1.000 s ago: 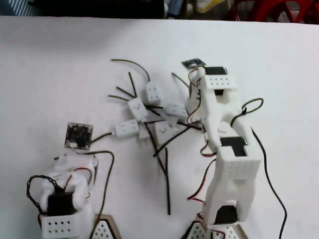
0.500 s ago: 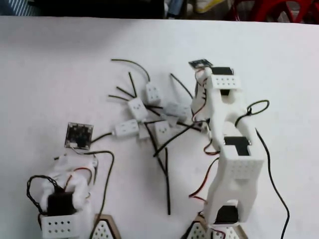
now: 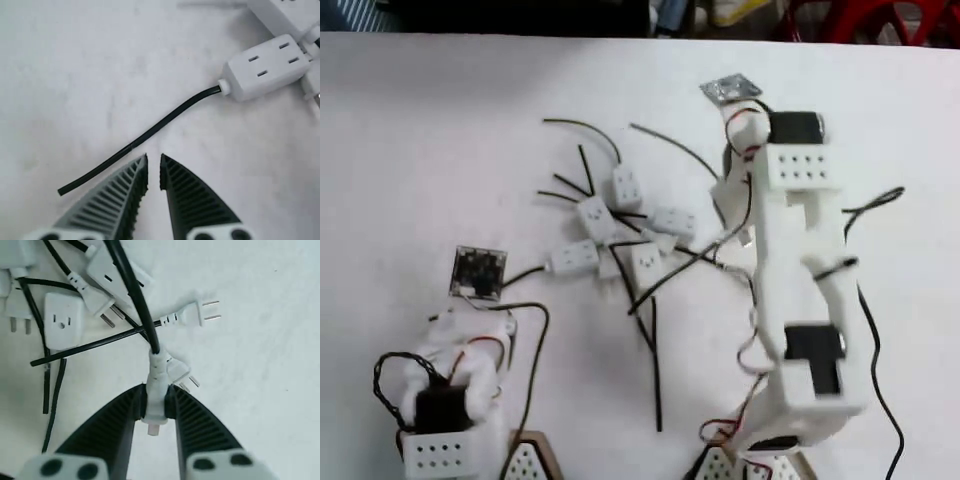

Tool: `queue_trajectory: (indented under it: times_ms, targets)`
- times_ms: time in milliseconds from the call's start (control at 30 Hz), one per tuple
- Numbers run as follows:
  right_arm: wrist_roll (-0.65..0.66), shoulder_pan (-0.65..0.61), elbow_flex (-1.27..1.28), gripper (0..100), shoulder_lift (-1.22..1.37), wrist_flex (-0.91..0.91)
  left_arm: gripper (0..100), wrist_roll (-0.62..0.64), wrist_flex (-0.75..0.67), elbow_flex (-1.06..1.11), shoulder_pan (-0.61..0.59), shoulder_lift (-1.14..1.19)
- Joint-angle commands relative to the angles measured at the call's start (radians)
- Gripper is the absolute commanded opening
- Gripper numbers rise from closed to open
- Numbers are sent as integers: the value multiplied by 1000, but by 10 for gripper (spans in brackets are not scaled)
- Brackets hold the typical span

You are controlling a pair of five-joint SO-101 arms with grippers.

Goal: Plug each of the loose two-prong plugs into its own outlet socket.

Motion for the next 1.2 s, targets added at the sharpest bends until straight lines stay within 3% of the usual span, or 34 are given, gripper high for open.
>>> queue_trajectory:
  times_ms: [0, 167, 300, 467, 700, 900, 1033, 1167]
  targets:
    - [-2, -50, 95, 18, -203, 15, 68, 5, -68, -12, -7, -10]
    - [-12, -154, 253, 18, -423, 10, 68, 11, -195, -15, -4, -10]
    - [-149, -249, 341, 18, -581, -51, 68, 20, -261, -100, -1, -10]
    - [-269, -357, 520, 18, -740, -272, 72, 192, -276, -241, 1, -10]
    - [-416, -449, 847, 18, -895, -613, 72, 213, -385, -256, 97, -10]
    - [-456, -515, 1085, 18, -993, -835, 109, 215, -385, -255, 200, -10]
    - [-456, -599, 1138, 18, -1059, -851, 190, 215, -384, -245, 240, -10]
    - [-456, -674, 1169, 18, -1118, -849, 194, 212, -384, -245, 278, -10]
